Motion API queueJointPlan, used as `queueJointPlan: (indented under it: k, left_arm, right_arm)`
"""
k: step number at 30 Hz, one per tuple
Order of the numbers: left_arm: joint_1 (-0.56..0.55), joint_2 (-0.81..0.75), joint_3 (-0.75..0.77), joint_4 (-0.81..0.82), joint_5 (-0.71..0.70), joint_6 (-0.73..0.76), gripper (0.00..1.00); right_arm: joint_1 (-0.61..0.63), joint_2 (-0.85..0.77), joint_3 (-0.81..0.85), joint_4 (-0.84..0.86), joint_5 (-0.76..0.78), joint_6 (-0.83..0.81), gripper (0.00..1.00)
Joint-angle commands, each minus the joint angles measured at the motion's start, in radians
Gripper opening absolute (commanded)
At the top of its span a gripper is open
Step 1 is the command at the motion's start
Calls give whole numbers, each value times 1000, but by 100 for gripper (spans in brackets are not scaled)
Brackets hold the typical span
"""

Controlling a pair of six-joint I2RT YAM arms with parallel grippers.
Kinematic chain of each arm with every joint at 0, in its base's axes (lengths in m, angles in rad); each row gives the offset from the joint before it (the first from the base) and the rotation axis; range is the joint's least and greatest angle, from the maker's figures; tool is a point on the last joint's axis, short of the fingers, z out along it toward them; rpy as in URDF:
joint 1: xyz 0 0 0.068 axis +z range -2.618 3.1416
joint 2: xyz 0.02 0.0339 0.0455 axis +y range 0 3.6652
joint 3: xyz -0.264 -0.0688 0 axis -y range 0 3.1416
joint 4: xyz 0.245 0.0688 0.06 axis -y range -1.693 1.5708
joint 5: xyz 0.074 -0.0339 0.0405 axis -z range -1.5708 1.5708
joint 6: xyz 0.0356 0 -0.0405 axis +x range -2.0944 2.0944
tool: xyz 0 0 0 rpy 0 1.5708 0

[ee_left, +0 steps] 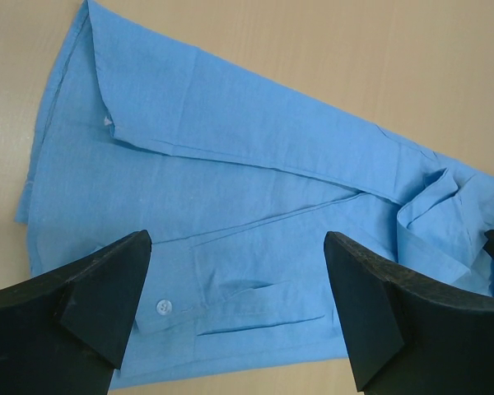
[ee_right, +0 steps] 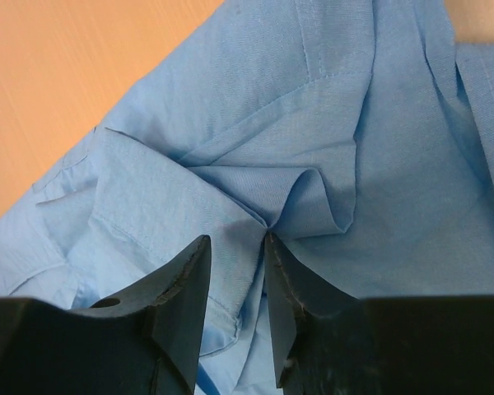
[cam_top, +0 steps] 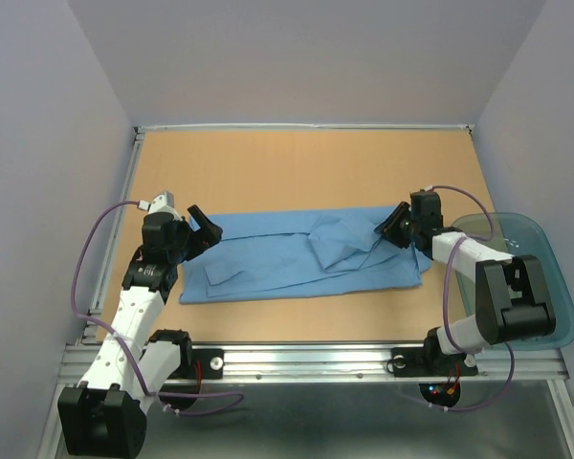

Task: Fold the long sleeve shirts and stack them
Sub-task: Fold the shirt

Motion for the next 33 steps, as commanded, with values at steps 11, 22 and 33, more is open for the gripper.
queueJointPlan:
  k: [11,22,33]
  left_arm:
    - [-6,1,-12,26,9,-4,99]
    - [-6,9,-21,37,9,-7,99]
    - [-6,15,-27,43,9,-5,99]
  right_arm:
    - [-11,-17,24,57,-14,-50,30]
    - [-10,-40,81,35,-78,-94,40]
    - [-3,-25,134,14,-130,-140,43]
